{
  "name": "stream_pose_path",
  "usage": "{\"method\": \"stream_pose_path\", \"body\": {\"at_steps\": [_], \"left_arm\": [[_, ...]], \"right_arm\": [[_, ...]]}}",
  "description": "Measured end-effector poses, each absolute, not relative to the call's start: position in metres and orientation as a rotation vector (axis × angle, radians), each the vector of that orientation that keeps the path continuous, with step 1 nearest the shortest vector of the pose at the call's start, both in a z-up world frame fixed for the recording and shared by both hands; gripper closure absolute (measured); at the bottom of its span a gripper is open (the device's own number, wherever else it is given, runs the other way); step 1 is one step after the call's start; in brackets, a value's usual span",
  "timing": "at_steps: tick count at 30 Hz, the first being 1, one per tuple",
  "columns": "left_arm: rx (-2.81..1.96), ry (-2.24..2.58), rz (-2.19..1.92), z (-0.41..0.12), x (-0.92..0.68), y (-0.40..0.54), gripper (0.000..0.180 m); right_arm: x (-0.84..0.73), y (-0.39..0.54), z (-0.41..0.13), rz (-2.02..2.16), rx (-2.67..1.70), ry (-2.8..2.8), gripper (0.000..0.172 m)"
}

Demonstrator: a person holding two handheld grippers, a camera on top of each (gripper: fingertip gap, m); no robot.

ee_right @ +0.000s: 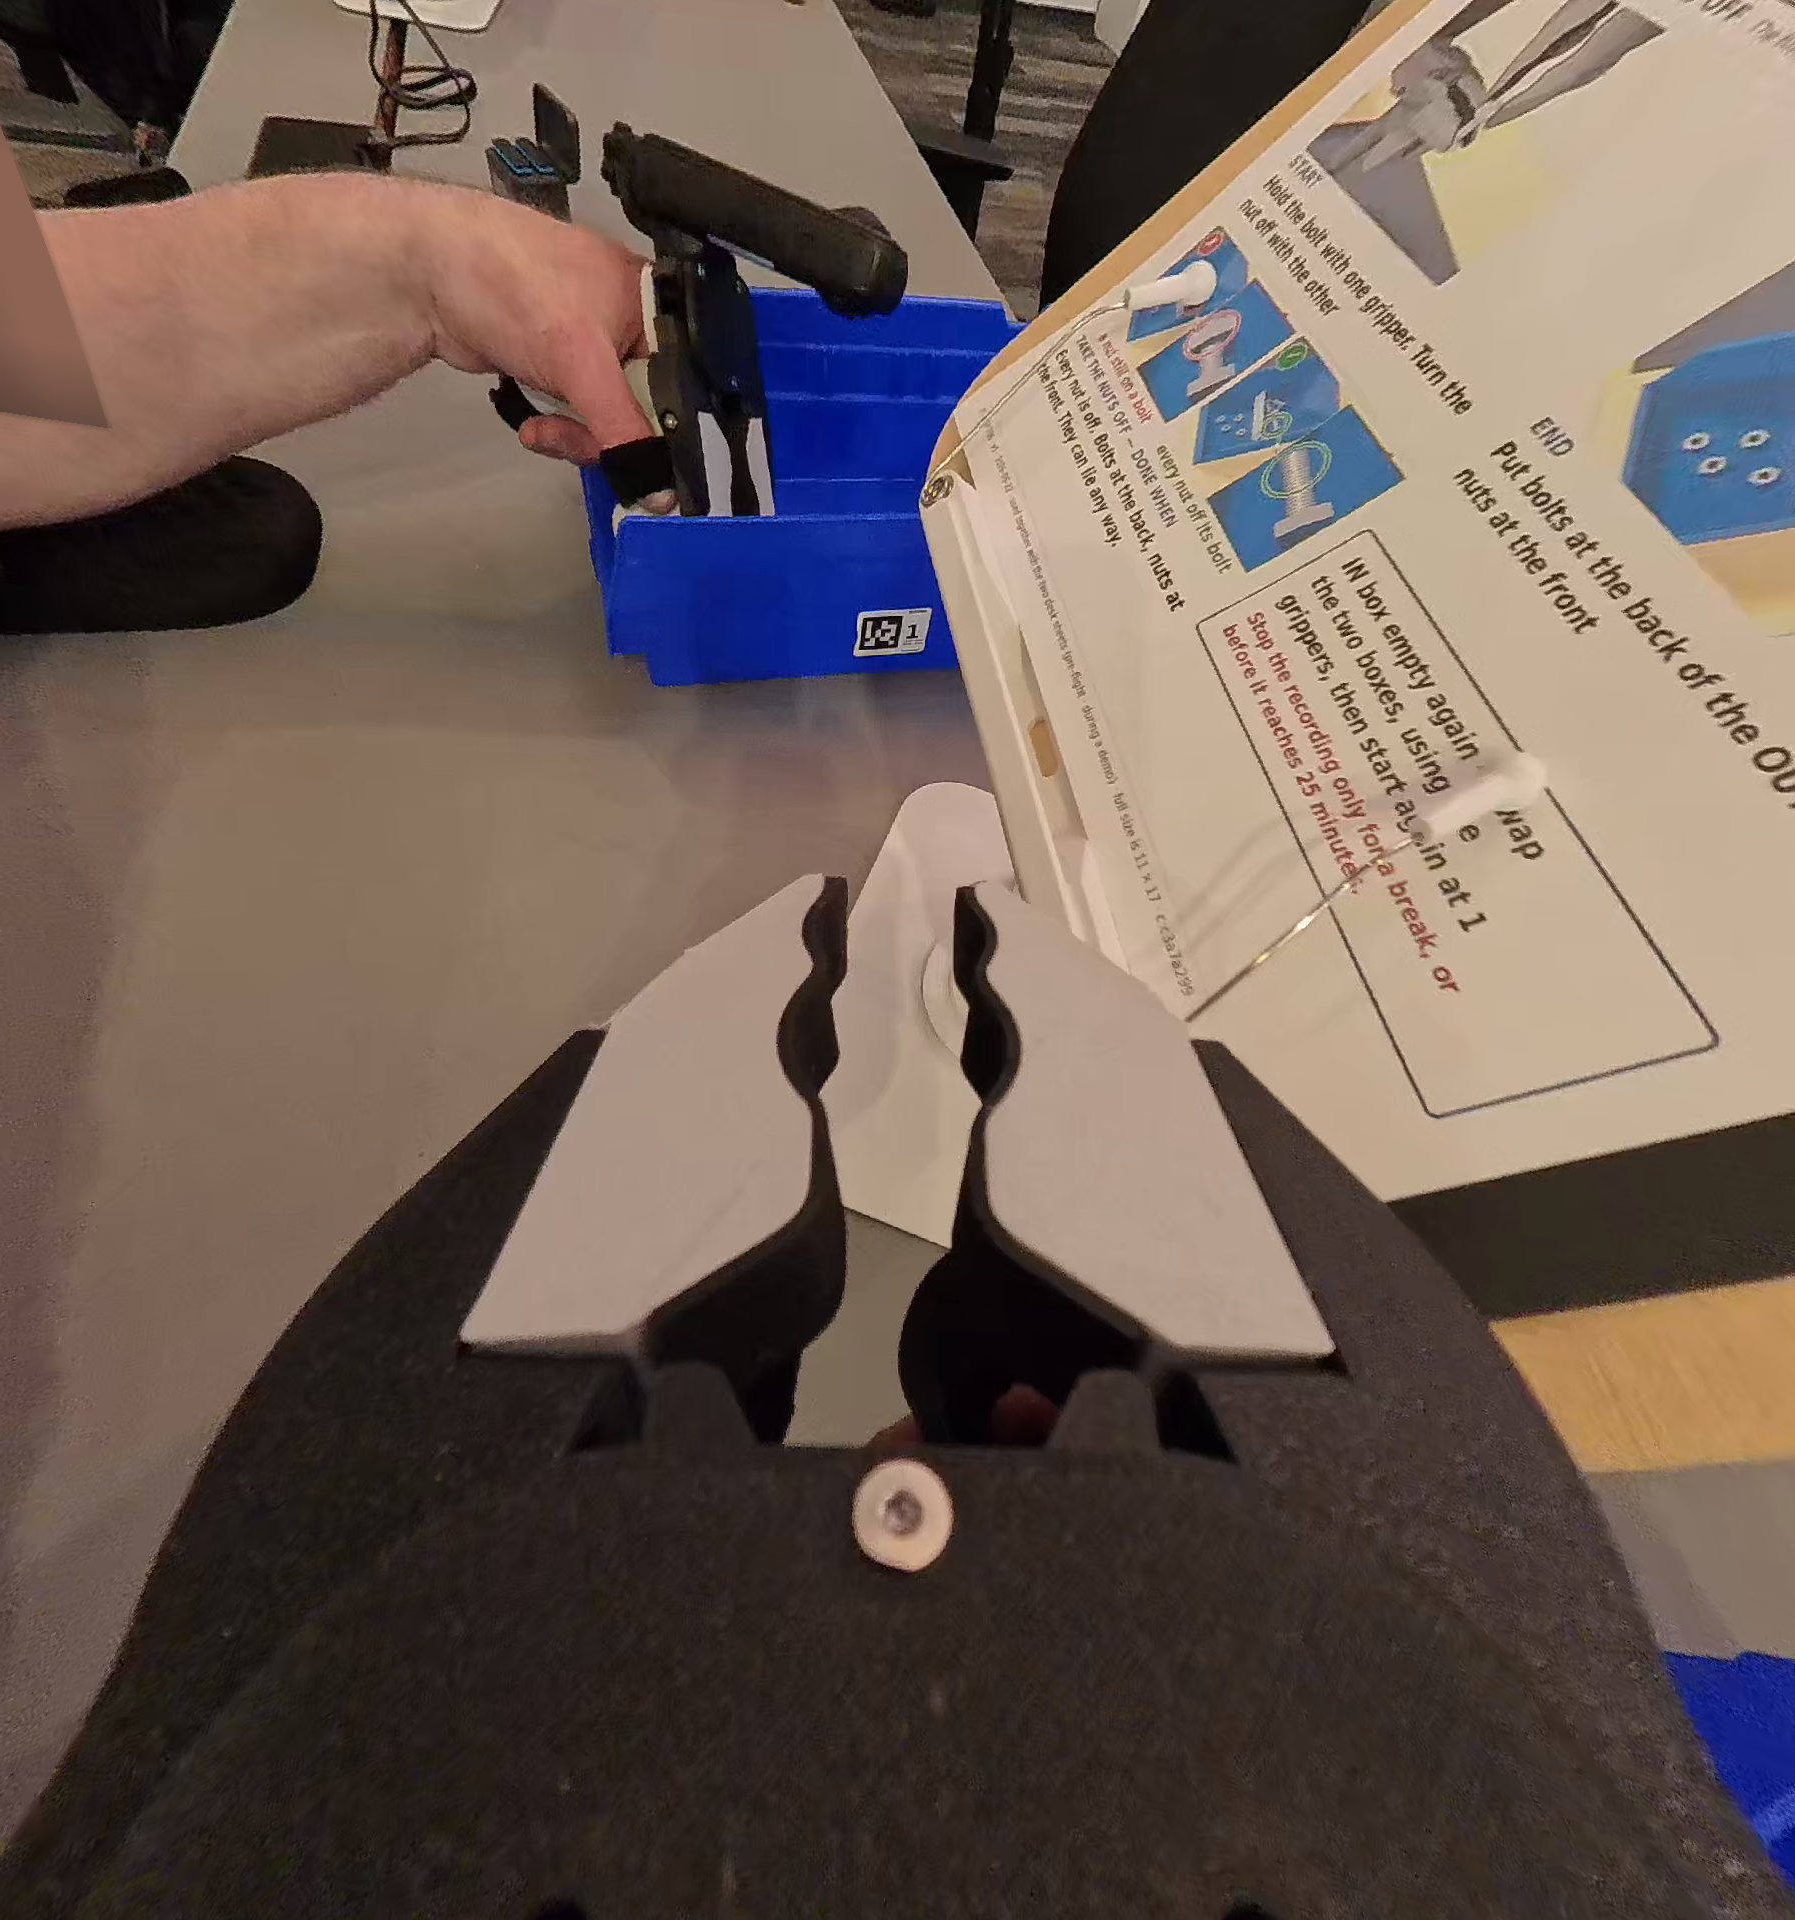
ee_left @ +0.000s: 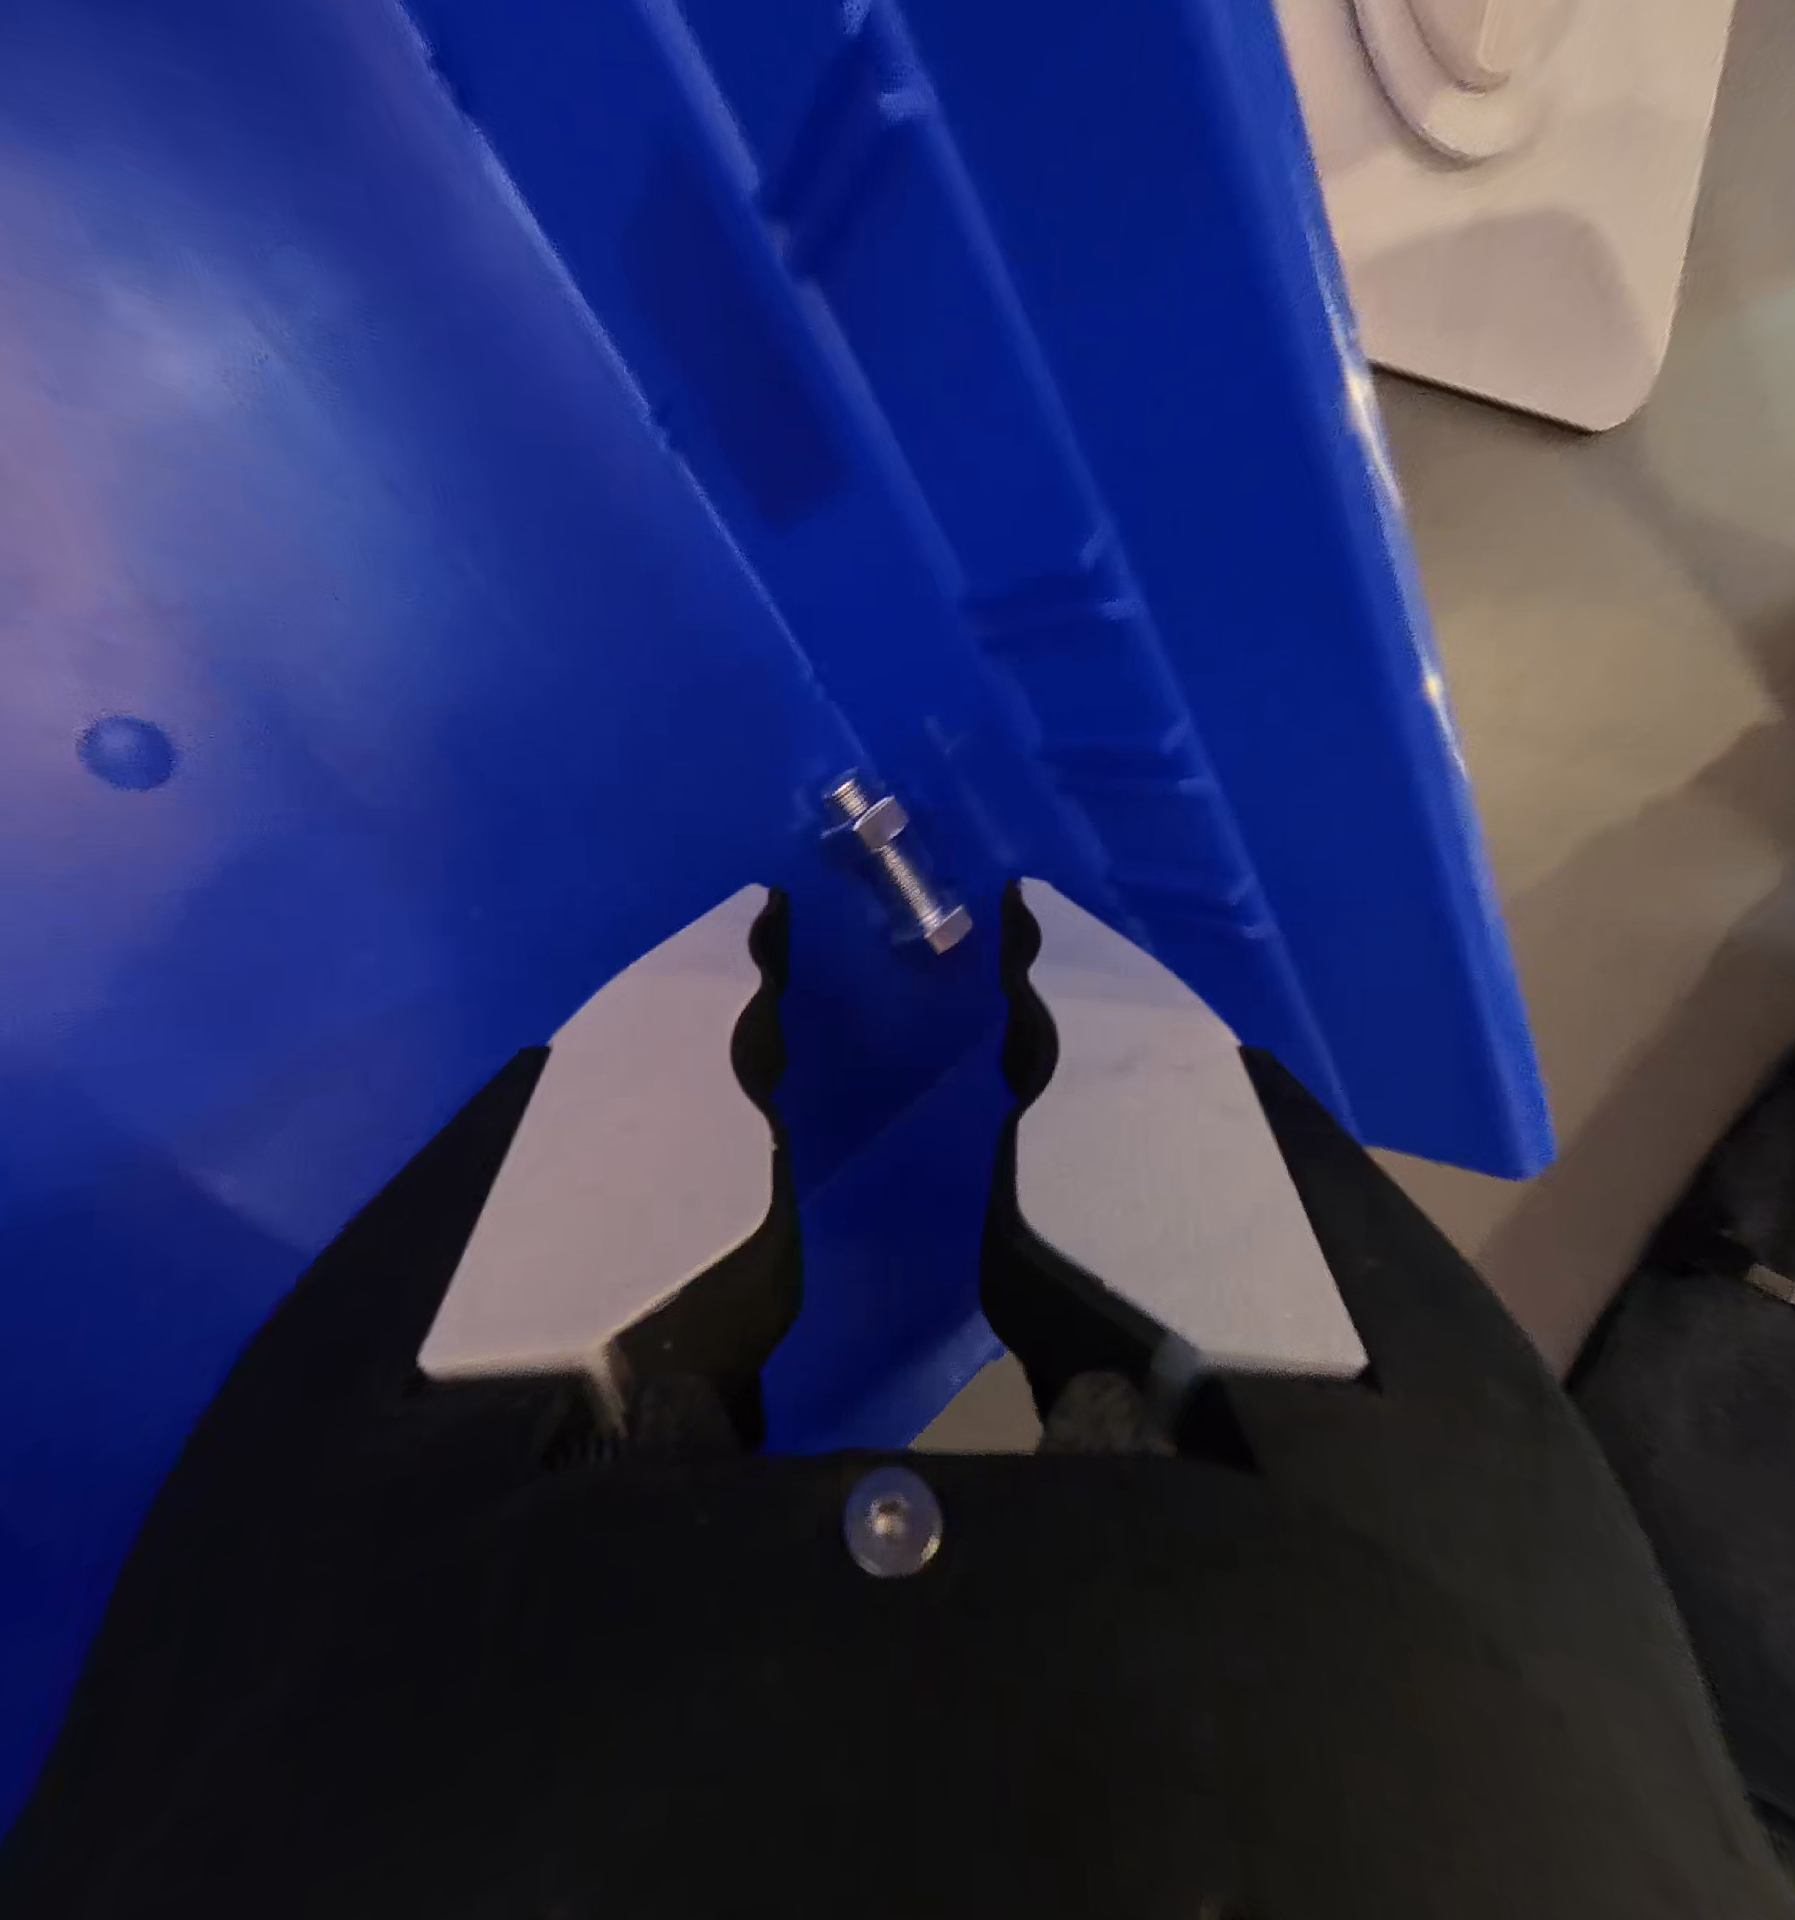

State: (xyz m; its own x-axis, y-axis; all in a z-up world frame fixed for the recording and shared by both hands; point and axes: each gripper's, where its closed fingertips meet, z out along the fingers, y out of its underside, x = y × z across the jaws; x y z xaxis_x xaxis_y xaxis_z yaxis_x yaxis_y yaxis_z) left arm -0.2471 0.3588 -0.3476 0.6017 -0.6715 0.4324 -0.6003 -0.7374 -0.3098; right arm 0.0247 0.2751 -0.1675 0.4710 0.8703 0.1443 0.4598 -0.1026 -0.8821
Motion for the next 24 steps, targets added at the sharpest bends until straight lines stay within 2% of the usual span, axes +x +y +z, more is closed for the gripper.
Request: {"method": "stream_pose_path", "body": {"at_steps": [5,10,12,13,16,19,20,21,24], "left_arm": [[-2.757,1.06,-0.675,-0.361,-0.248,0.363,0.15],[-2.797,1.083,-0.555,-0.361,-0.255,0.364,0.15],[-2.769,1.094,-0.361,-0.356,-0.265,0.372,0.168],[-2.761,1.097,-0.309,-0.354,-0.269,0.374,0.168],[-2.762,1.05,-0.43,-0.349,-0.265,0.373,0.153],[-2.801,1.113,-0.35,-0.361,-0.273,0.369,0.144],[-2.806,1.13,-0.349,-0.365,-0.273,0.369,0.147],[-2.778,1.147,-0.341,-0.366,-0.273,0.371,0.158],[-2.752,1.195,-0.302,-0.367,-0.275,0.372,0.164]], "right_arm": [[0.013,0.276,-0.172,0.552,-1.74,-1.144,0.153],[0.013,0.275,-0.174,0.568,-1.736,-1.146,0.153],[0.014,0.274,-0.172,0.577,-1.732,-1.141,0.153],[0.015,0.274,-0.172,0.581,-1.732,-1.138,0.153],[0.016,0.273,-0.171,0.578,-1.731,-1.139,0.153],[0.018,0.272,-0.166,0.585,-1.72,-1.129,0.153],[0.019,0.271,-0.165,0.586,-1.717,-1.128,0.153],[0.02,0.271,-0.165,0.583,-1.716,-1.127,0.153],[0.021,0.271,-0.162,0.58,-1.71,-1.122,0.153]]}}
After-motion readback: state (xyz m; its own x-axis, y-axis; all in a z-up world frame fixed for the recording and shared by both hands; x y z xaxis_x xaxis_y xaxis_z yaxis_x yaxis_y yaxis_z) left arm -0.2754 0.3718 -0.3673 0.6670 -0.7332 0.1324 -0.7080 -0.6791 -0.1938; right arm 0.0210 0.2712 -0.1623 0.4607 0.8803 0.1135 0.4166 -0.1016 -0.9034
